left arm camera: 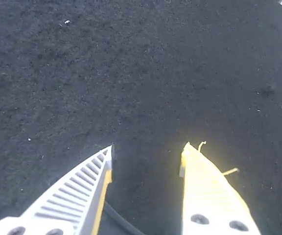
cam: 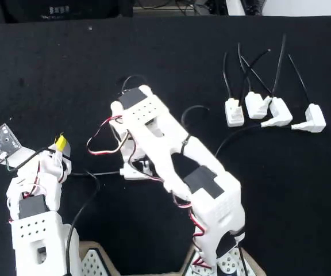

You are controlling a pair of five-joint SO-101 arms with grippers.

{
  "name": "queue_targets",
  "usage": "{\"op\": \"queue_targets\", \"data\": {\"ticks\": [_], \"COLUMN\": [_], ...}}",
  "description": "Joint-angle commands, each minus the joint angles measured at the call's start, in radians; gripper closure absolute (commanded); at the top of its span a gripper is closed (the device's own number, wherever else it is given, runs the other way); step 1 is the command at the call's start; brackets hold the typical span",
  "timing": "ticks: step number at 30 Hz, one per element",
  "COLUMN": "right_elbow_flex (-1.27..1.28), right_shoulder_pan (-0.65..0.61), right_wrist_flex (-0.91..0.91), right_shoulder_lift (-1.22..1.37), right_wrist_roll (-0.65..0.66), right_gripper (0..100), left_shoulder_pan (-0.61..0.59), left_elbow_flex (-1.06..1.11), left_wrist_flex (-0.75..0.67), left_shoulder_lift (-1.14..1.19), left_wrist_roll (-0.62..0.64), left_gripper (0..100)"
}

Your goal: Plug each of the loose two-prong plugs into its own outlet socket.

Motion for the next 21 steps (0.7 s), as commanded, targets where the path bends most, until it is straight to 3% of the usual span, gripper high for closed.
{"op": "queue_targets", "data": {"ticks": [1, 12, 21], "right_elbow_flex": [-0.022, -0.024, -0.018], "right_shoulder_pan": [0.080, 0.075, 0.006], "right_wrist_flex": [0.029, 0.035, 0.035], "right_shoulder_lift": [0.001, -0.018, -0.180], "right_wrist_roll": [-0.014, -0.005, 0.051], "right_gripper": [98.6, 98.6, 98.4], "left_shoulder_pan": [-0.002, -0.002, -0.002], "left_elbow_flex": [-0.031, -0.031, -0.031], "left_wrist_flex": [-0.017, -0.018, -0.018], "left_shoulder_lift": [-0.009, -0.009, -0.009], "left_wrist_roll": [0.012, 0.011, 0.011], "left_gripper": [78, 78, 78]}}
